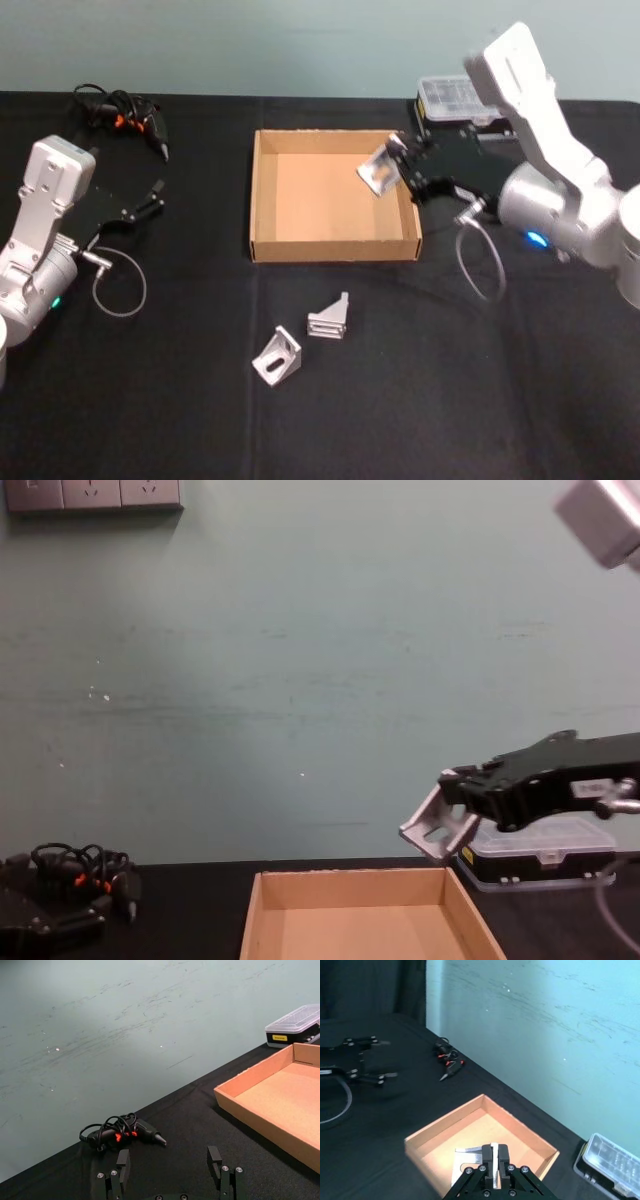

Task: Use one hand to pick up the angle iron from the table and place it into the box.

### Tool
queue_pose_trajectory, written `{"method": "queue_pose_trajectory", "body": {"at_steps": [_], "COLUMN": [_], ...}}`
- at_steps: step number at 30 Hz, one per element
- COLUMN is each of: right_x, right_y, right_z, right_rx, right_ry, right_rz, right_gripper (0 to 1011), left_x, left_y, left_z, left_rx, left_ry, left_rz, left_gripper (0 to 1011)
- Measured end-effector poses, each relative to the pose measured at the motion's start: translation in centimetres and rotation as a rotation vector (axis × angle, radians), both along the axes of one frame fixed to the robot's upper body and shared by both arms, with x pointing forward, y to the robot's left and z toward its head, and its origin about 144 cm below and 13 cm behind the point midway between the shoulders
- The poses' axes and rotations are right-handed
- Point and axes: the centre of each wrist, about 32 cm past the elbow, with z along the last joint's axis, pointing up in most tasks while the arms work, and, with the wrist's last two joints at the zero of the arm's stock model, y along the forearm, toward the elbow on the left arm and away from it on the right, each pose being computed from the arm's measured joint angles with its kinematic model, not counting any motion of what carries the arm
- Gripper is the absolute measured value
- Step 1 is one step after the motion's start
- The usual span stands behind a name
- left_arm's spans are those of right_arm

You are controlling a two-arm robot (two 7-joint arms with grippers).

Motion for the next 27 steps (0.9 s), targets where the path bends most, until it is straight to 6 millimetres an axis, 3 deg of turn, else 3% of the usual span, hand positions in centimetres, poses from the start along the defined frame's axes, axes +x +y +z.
{"method": "queue_pose_trajectory", "body": {"at_steps": [15, 27], "right_x": [8.2, 11.5], "right_y": [2.8, 4.1], "right_z": [-3.4, -5.1], "right_rx": [-0.055, -0.090], "right_ry": [0.054, 0.095], "right_rz": [-0.060, -0.083], "right_gripper": [72, 72], "left_x": [0.0, 0.0], "left_y": [0.0, 0.0], "left_z": [0.0, 0.0], "left_rx": [0.000, 0.000], "left_ry": [0.000, 0.000], "left_rz": [0.000, 0.000], "left_gripper": [1011, 1011]}}
